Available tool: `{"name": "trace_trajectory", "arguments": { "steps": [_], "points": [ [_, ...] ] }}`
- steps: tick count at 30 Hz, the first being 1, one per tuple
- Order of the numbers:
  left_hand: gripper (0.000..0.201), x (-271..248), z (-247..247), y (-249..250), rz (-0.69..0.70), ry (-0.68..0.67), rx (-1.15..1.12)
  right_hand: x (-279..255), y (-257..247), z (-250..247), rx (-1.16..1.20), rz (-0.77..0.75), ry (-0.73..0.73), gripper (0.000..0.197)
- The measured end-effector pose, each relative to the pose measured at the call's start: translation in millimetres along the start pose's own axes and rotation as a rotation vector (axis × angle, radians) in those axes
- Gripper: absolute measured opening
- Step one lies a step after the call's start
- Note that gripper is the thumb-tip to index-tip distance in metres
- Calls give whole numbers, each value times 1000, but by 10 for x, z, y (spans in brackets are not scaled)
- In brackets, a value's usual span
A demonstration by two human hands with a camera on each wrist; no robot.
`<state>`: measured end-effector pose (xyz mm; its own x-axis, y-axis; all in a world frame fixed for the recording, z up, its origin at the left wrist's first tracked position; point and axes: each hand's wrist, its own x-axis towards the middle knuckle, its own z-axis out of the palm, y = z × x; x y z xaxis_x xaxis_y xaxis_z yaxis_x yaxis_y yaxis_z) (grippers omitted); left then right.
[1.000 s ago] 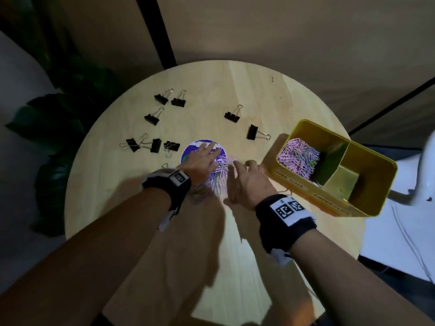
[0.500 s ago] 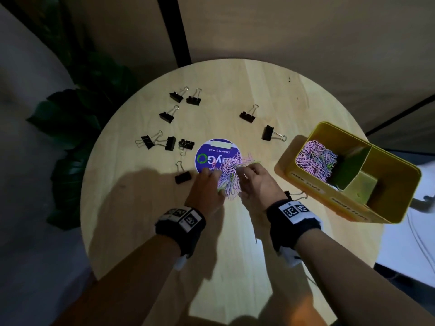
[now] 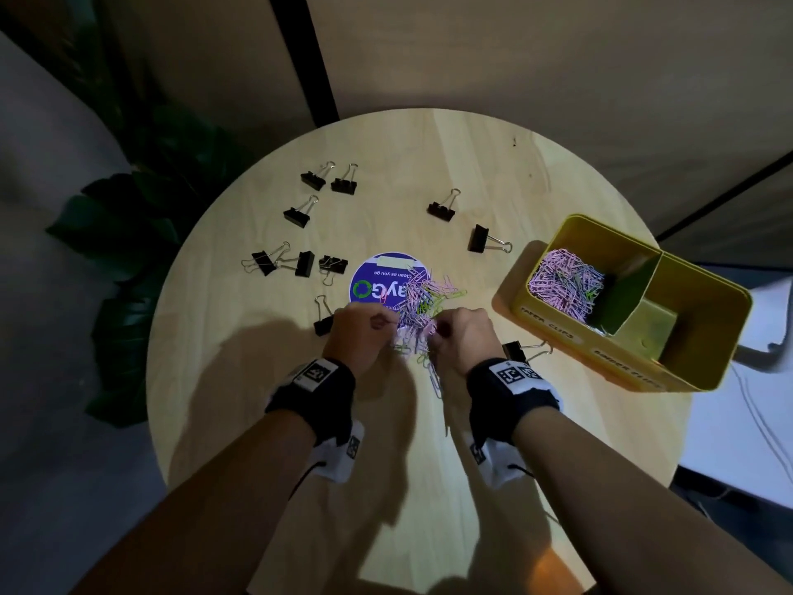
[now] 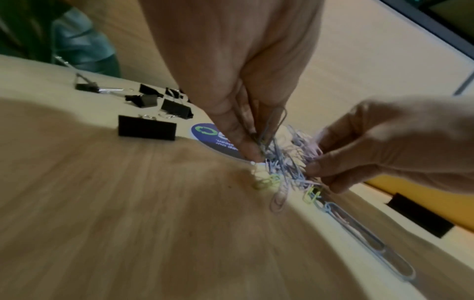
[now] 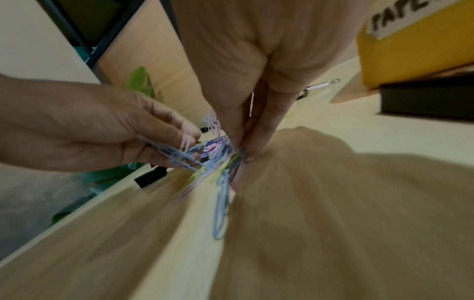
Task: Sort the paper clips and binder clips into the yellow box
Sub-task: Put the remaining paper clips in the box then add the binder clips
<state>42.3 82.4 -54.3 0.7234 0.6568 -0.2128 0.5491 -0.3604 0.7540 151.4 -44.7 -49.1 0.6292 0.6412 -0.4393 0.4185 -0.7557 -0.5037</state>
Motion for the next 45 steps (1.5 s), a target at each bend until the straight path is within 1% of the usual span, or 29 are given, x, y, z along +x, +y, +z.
{"name": "trace_trajectory", "arguments": {
  "steps": [3,5,7,8,10,12,14,16,18,19,21,22,24,26,28,30,31,32,34,35,37,38,39,41,42,43,45],
  "points": [
    [9,-4,-26,-74,-37,-19,-152,-30,69,-42,144,-17,53,12],
    [14,13,-79,-39,-148,-42,-334,-84,80,-101,283,-14,127,10],
    [17,42,-153,55,-250,-58,-487,-158,76,-188,414,-13,220,18],
    [17,54,-192,146,-265,-63,-552,-199,68,-245,477,-16,255,21],
    [14,84,-260,351,-249,-69,-660,-279,45,-380,625,-22,313,23],
    [11,111,-299,635,-213,-88,-690,-359,26,-561,766,-21,377,19],
    [11,138,-303,986,-185,-111,-745,-447,10,-776,853,-31,449,15],
    [11,157,-258,1369,-160,-146,-852,-534,38,-1002,876,-31,541,12],
    [11,188,-152,1695,-126,-176,-912,-591,123,-1203,863,4,646,11],
    [11,209,-76,1815,-117,-194,-910,-607,187,-1284,826,33,699,11],
    [12,244,108,2022,-99,-214,-843,-585,354,-1401,636,102,775,13],
    [12,260,219,2084,-94,-213,-788,-566,424,-1444,514,148,769,16],
    [13,293,473,2152,-89,-209,-675,-519,549,-1502,288,242,700,23],
    [10,331,709,2147,-48,-217,-461,-455,623,-1512,103,319,590,27],
    [5,374,873,2101,33,-300,-217,-366,682,-1466,-56,334,454,32],
    [8,413,908,2047,87,-378,-42,-299,702,-1428,-156,282,376,36],
    [10,432,890,2017,99,-374,-30,-279,701,-1426,-179,248,364,37],
    [11,443,840,1987,89,-353,-97,-273,687,-1435,-187,218,357,38],
    [16,450,677,1902,16,-292,-360,-298,631,-1449,-182,158,367,34],
    [16,482,582,1805,-27,-256,-445,-319,582,-1439,-173,118,378,31],
    [15,570,377,1549,-83,-200,-425,-360,475,-1366,-120,-3,403,25],
    [16,624,277,1391,-94,-174,-363,-384,409,-1311,-80,-76,413,24],
    [18,690,191,1212,-86,-150,-246,-404,344,-1236,-46,-147,412,23],
    [21,777,64,888,-22,-148,108,-438,212,-1061,-21,-274,352,22],
    [27,801,32,747,22,-186,256,-443,160,-946,-15,-318,280,19],
    [34,817,30,617,72,-258,348,-447,114,-829,-21,-339,181,16],
    [45,812,84,417,171,-439,464,-413,72,-546,-100,-318,-91,14]
  ]
}}
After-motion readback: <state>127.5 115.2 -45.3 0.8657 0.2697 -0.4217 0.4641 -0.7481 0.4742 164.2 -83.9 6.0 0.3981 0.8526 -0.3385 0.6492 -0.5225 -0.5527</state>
